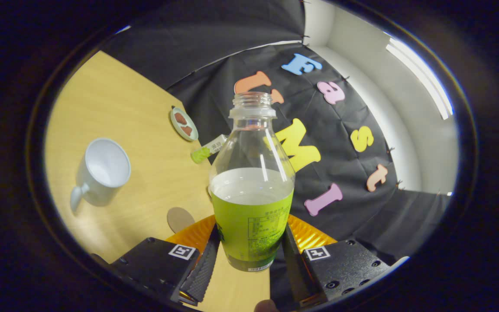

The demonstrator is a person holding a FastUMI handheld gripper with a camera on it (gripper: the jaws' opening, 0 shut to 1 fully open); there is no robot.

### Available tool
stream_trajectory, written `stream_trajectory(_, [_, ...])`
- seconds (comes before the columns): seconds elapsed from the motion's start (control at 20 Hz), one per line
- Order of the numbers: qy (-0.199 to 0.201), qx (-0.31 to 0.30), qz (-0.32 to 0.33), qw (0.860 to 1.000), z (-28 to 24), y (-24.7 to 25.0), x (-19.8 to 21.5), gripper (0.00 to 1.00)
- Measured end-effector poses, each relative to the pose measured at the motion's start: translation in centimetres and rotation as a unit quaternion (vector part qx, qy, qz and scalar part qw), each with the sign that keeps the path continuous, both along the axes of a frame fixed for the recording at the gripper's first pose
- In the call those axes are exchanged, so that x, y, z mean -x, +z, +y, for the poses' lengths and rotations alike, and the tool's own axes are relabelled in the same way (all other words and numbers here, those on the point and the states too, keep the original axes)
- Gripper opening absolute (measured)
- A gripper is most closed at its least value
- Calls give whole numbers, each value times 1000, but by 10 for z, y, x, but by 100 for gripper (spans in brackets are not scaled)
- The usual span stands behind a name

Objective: Take the bottle from table, then pour the juice into the cup, finally place the bottle on the coaster

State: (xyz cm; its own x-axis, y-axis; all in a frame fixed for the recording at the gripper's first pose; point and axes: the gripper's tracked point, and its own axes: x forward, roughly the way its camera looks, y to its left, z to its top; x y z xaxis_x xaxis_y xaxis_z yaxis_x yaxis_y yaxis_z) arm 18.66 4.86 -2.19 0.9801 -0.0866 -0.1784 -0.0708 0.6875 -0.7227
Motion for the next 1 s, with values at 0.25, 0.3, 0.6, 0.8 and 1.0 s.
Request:
stream_trajectory(0.25, [-9, -195, 14, 981, -14, 2, -3, 77])
stream_trajectory(0.3, [-13, -228, 15, 973, -20, 4, -6, 77])
stream_trajectory(0.6, [-8, -361, 26, 932, -29, 12, -36, 77])
stream_trajectory(0.8, [14, -391, 48, 919, -12, 0, -59, 77])
stream_trajectory(1.0, [20, -414, 63, 908, -4, -18, -86, 77])
